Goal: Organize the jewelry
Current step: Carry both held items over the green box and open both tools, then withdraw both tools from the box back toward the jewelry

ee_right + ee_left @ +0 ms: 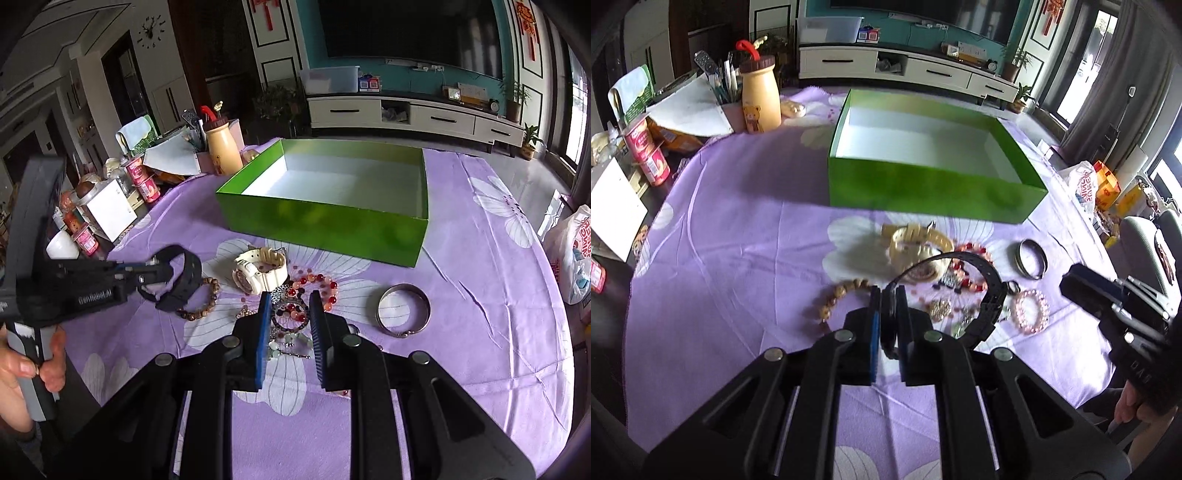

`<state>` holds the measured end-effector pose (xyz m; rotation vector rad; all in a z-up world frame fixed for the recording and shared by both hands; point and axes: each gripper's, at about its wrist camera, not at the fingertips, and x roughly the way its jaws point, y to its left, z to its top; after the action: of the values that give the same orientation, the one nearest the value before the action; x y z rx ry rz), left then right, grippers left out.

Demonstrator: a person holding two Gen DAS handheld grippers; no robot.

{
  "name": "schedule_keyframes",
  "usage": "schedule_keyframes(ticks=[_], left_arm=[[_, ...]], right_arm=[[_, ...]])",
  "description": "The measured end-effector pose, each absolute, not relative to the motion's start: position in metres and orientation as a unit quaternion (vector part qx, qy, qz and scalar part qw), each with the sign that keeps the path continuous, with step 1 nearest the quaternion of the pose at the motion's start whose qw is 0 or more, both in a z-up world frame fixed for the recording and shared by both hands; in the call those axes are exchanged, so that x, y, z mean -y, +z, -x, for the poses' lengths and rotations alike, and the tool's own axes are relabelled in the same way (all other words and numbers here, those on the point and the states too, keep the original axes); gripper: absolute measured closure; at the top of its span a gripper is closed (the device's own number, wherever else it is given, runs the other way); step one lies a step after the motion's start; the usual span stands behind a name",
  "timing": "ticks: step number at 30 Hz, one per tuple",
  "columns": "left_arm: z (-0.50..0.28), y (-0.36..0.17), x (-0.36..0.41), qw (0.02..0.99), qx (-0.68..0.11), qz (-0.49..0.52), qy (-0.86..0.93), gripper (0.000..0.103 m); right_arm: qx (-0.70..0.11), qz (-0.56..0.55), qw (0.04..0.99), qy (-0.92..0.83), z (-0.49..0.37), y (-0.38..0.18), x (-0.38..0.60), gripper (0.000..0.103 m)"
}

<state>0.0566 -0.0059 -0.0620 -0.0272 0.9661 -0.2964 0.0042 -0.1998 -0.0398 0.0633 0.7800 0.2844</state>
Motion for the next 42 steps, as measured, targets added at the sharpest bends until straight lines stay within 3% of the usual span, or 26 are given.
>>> schedule_keyframes(ticks=[17, 26, 31, 32, 34, 38, 42], left_arm=[[-0.175, -0.031, 0.036, 0.891, -0.437, 0.019, -0.118, 0.095], [-0.239, -0.055, 0.057, 0.882, -0.462, 0.006, -0.092, 0.095], [-0.253, -0.076, 0.062, 0.872, -0.483, -0.001, -0.077, 0.082], [-0.251, -0.077, 0.062, 0.872, -0.484, 0.002, -0.077, 0.076], [-0.248, -0.076, 0.058, 0.873, -0.481, 0.008, -0.08, 0.047], [-0.232, -0.067, 0.051, 0.882, -0.465, -0.003, -0.075, 0.039], [-0.209, -0.057, 0.039, 0.886, -0.457, 0.0, -0.078, 0.015]], right_arm=[[-0.335, -0.043, 0.935, 0.11, -0.105, -0.023, 0.219, 0.082], [-0.357, -0.074, 0.927, 0.09, -0.169, -0.044, 0.236, 0.082], [-0.377, -0.087, 0.918, 0.08, -0.178, -0.055, 0.24, 0.066], [-0.377, -0.089, 0.918, 0.08, -0.175, -0.055, 0.241, 0.063], [-0.375, -0.095, 0.919, 0.082, -0.169, -0.053, 0.243, 0.052], [-0.377, -0.104, 0.917, 0.082, -0.159, -0.05, 0.247, 0.045], [-0.38, -0.107, 0.915, 0.083, -0.143, -0.043, 0.252, 0.037]])
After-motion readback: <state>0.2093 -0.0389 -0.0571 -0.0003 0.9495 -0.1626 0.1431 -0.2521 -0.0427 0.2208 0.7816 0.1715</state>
